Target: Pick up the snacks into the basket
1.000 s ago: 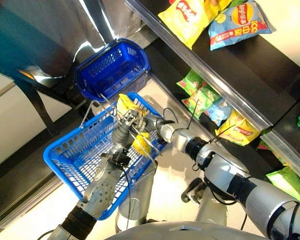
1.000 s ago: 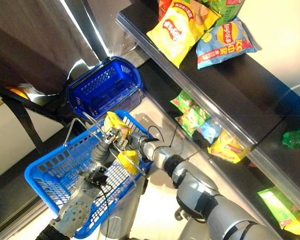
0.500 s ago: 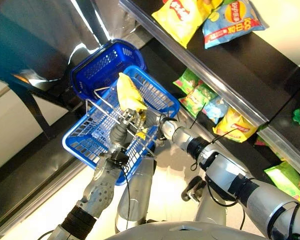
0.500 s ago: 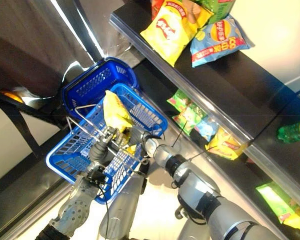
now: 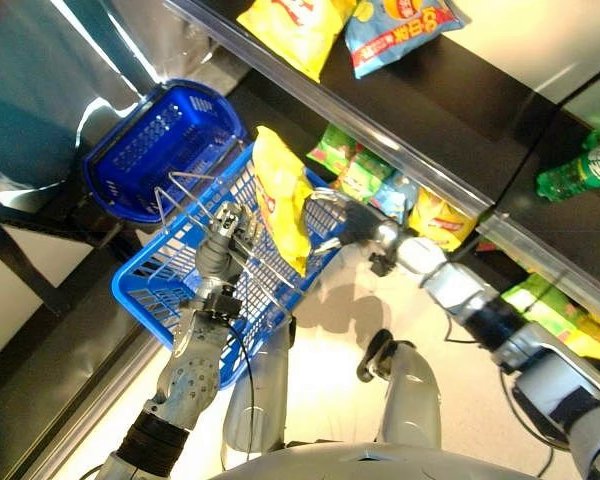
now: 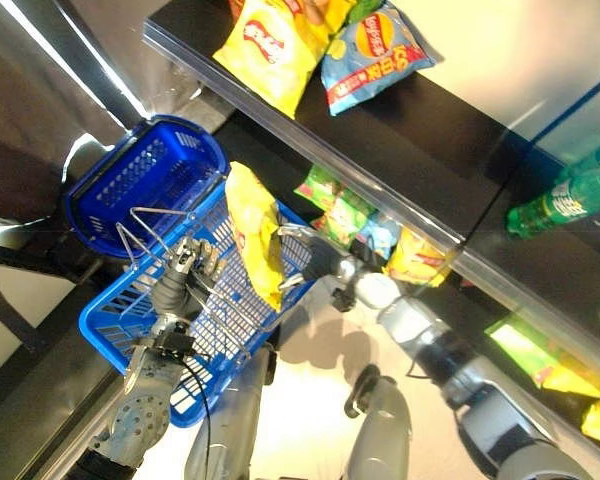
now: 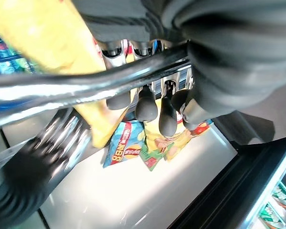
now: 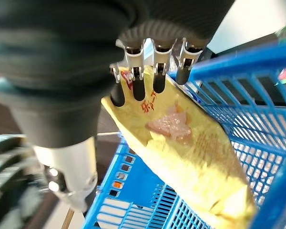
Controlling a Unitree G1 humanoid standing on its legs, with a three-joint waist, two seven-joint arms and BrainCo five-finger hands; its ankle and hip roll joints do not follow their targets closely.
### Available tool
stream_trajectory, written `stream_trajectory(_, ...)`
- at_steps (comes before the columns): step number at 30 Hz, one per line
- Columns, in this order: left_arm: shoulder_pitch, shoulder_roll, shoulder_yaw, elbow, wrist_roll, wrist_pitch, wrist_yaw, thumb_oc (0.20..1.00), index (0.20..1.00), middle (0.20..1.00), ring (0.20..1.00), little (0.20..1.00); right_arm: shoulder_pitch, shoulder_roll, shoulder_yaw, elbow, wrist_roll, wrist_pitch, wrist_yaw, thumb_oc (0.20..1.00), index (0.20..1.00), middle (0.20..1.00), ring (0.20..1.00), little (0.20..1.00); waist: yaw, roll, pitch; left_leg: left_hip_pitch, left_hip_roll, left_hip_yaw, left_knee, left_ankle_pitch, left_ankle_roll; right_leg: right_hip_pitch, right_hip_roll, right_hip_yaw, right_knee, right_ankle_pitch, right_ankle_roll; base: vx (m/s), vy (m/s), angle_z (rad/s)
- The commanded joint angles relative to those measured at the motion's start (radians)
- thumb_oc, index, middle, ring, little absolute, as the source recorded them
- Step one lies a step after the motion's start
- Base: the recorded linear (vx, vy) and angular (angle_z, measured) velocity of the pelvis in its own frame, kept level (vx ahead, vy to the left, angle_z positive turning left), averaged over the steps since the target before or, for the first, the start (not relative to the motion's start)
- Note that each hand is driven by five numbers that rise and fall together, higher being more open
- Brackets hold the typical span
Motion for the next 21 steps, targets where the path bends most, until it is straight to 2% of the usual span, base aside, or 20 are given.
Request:
stream_trajectory(1, -0.010, -0.006, 0.042, -0.225, 0.103, -0.083, -0.055, 0.200, 0.200, 0.200, 0.200, 0.200, -0.010, -0.053, -0.071, -0.136, 0.116, -0.078, 0.051, 1.000, 1.000, 1.000, 1.000, 1.000, 0.001, 0.016, -0.035, 0.053, -0.017, 0.036, -0.034, -0.040, 0.076, -0.073, -0.003, 0.010, 0.044, 0.150, 0.035, 0.01, -0.011, -0.07)
stream_trajectory(8, 0.006, 0.019, 0.063, -0.250, 0.118, -0.085, -0.072, 0.200, 0.200, 0.200, 0.200, 0.200, 0.056, -0.205, -0.131, -0.278, 0.212, -0.084, 0.106, 1.000, 1.000, 1.000, 1.000, 1.000, -0.019, 0.006, -0.044, 0.068, -0.011, 0.041, -0.042, -0.042, 0.073, -0.070, 0.001, 0.017, 0.039, 0.153, 0.038, 0.00, -0.003, -0.03)
stream_trajectory(15, 0.010, 0.021, 0.072, -0.259, 0.117, -0.091, -0.075, 0.200, 0.200, 0.200, 0.200, 0.200, 0.066, -0.227, -0.149, -0.282, 0.224, -0.086, 0.105, 1.000, 1.000, 1.000, 1.000, 1.000, -0.027, 0.004, -0.048, 0.071, -0.008, 0.044, -0.041, -0.045, 0.071, -0.073, 0.003, 0.023, 0.041, 0.156, 0.041, 0.00, 0.000, 0.00)
stream_trajectory(18, 0.014, 0.017, 0.079, -0.262, 0.124, -0.095, -0.075, 0.200, 0.200, 0.200, 0.200, 0.200, 0.097, -0.218, -0.188, -0.282, 0.223, -0.095, 0.086, 1.000, 1.000, 1.000, 1.000, 1.000, -0.031, 0.003, -0.050, 0.073, -0.006, 0.045, -0.039, -0.045, 0.070, -0.070, 0.004, 0.023, 0.041, 0.157, 0.041, 0.00, 0.000, 0.00)
stream_trajectory(20, 0.016, 0.008, 0.091, -0.255, 0.133, -0.107, -0.068, 0.200, 0.200, 0.200, 0.200, 0.200, 0.156, -0.180, -0.257, -0.273, 0.224, -0.132, 0.026, 1.000, 1.000, 1.000, 1.000, 1.000, -0.037, 0.004, -0.053, 0.084, -0.003, 0.046, -0.039, -0.046, 0.072, -0.061, 0.007, 0.023, 0.038, 0.160, 0.043, 0.00, 0.000, 0.00)
stream_trajectory(21, 0.016, 0.008, 0.091, -0.255, 0.133, -0.107, -0.068, 0.200, 0.200, 0.200, 0.200, 0.200, 0.156, -0.180, -0.258, -0.273, 0.224, -0.132, 0.026, 1.000, 1.000, 1.000, 1.000, 1.000, -0.037, 0.004, -0.053, 0.084, -0.003, 0.046, -0.039, -0.046, 0.072, -0.061, 0.007, 0.023, 0.038, 0.160, 0.043, 0.00, 0.000, 0.00)
